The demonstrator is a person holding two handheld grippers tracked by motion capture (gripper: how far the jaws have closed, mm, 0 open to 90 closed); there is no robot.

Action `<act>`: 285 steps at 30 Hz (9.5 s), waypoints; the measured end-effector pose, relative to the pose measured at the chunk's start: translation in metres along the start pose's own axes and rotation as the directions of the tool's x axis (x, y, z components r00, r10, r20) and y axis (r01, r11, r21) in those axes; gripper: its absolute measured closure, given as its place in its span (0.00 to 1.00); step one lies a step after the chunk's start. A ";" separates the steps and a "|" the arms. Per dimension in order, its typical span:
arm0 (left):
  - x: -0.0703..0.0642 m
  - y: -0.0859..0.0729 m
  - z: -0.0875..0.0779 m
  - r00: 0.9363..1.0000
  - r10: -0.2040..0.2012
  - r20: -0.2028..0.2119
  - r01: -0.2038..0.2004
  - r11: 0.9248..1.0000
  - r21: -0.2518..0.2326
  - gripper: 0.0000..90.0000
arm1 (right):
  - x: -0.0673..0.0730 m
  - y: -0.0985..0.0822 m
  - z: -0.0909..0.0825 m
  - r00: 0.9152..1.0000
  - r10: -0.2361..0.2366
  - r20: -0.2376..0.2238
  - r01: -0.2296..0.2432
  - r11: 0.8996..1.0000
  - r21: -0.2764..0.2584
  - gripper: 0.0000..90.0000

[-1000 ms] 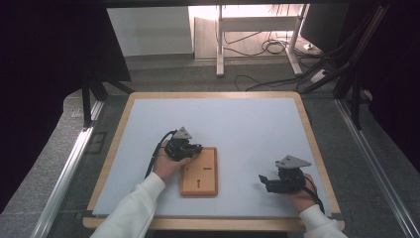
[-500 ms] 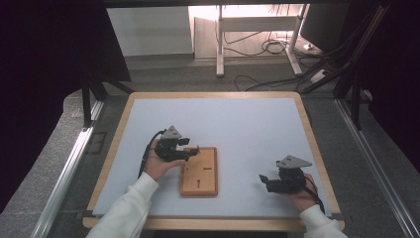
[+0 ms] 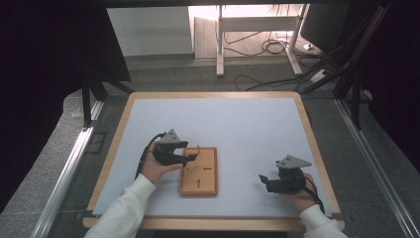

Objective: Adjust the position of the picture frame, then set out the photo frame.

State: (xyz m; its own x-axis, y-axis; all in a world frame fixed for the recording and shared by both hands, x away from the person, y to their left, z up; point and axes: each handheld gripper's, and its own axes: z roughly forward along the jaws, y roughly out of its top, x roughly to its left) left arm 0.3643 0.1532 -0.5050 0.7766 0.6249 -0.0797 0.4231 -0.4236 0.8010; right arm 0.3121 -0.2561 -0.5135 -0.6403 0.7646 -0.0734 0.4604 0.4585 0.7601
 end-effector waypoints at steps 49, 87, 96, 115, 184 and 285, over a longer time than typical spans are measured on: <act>0.020 0.009 0.046 0.993 0.034 0.117 -0.039 0.998 0.043 0.93 | 0.008 0.003 0.004 1.000 -0.024 -0.017 0.024 1.000 -0.010 0.20; 0.036 0.019 0.050 0.972 -0.077 0.222 0.048 0.990 0.133 0.91 | 0.123 0.047 0.032 0.906 -0.397 -0.148 0.391 0.918 -0.069 0.12; 0.040 0.020 0.050 0.967 -0.091 0.240 0.057 0.988 0.145 0.91 | 0.148 0.053 0.050 0.869 -0.475 -0.138 0.473 0.880 -0.044 0.08; 0.047 0.023 0.053 0.952 -0.132 0.275 0.087 0.981 0.171 0.91 | 0.171 0.060 0.067 0.826 -0.558 -0.079 0.556 0.830 -0.042 0.11; 0.047 0.026 0.054 0.963 -0.145 0.228 0.113 0.982 0.150 0.84 | 0.173 0.072 0.049 0.749 -0.653 0.109 0.662 0.744 -0.096 0.55; 0.060 -0.051 -0.024 0.976 -0.207 0.067 0.204 0.978 0.038 0.41 | 0.173 0.110 0.038 0.587 -0.793 0.165 0.804 0.595 0.001 0.78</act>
State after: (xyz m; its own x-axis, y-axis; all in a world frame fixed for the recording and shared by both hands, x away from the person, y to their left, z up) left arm 0.3783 0.2285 -0.5361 0.7018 0.6539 -0.2828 0.5903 -0.3115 0.7447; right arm 0.2753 -0.0565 -0.4668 -0.6394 0.1599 -0.7521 -0.2402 0.8877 0.3928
